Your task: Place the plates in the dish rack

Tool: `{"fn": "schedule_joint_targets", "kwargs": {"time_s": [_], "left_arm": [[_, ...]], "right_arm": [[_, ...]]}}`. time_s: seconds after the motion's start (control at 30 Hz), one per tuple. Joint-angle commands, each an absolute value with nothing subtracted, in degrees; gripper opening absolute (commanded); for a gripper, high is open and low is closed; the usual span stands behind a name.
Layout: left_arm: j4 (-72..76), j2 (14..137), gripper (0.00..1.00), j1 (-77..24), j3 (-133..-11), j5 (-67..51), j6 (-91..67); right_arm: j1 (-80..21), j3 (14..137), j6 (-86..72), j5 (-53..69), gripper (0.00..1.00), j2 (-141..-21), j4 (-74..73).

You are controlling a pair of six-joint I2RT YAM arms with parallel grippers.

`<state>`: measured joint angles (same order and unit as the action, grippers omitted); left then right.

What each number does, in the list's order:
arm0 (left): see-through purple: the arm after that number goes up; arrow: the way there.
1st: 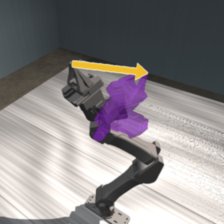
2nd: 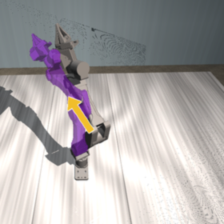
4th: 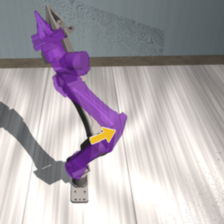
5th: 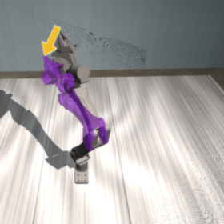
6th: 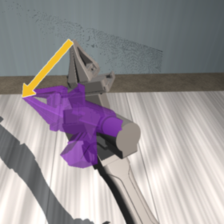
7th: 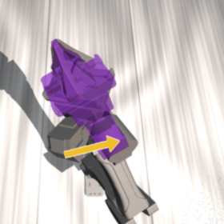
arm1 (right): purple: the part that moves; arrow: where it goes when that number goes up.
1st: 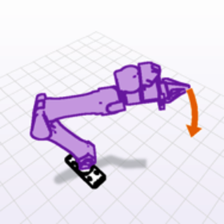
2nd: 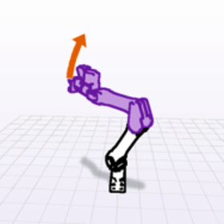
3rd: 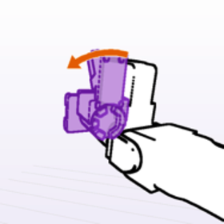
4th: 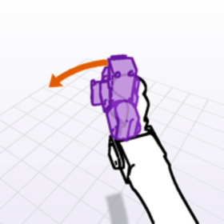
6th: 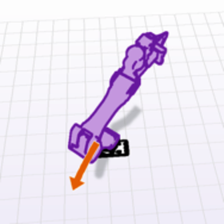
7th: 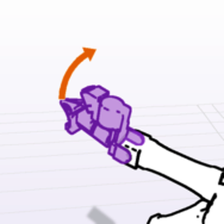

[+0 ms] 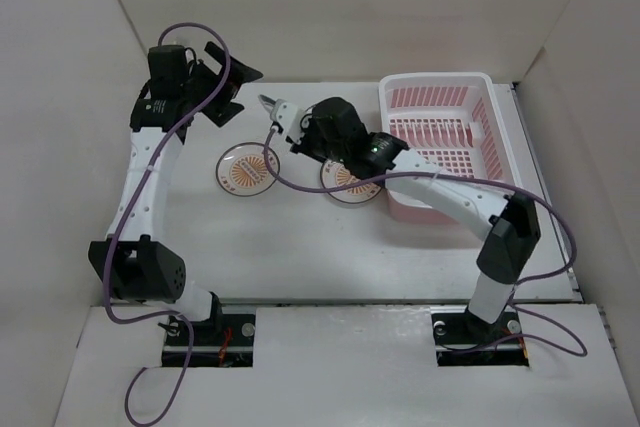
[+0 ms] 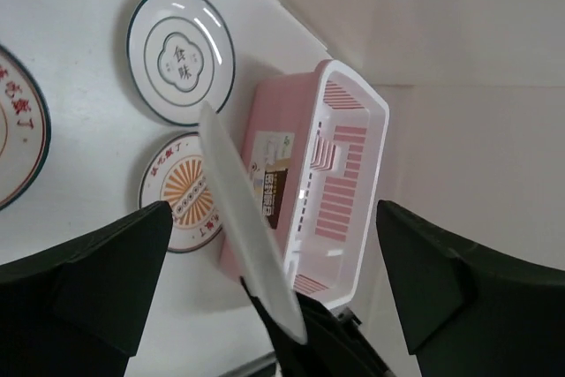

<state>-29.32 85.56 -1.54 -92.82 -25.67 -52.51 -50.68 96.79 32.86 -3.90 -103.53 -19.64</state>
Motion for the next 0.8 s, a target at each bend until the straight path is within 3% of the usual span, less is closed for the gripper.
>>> {"fn": "schedule_joint_targets", "kwargs": {"time_s": [0.0, 0.13, 0.33, 0.77], "left_arm": [[-20.0, 82.1, 1.00, -2.0, -94.1, -26.5, -48.1], [-20.7, 81.5, 1.00, -2.6, -94.1, -22.2, -43.6], [-19.3, 78.9, 1.00, -3.2, -87.5, -20.1, -41.2], [-18.3, 79.6, 1.00, -3.2, -85.4, -20.6, -36.8]], "right_arm": [[-49.1, 96.3, 26.3, -11.0, 0.00, -95.4, -9.6], [-41.7, 94.8, 16.6, -11.0, 0.00, -89.1, -10.4], [-23.9, 89.0, 2.3, 4.7, 0.00, -80.9, -13.5], [-12.8, 81.0, -3.5, 14.9, 0.00, -86.0, -11.6]]}}
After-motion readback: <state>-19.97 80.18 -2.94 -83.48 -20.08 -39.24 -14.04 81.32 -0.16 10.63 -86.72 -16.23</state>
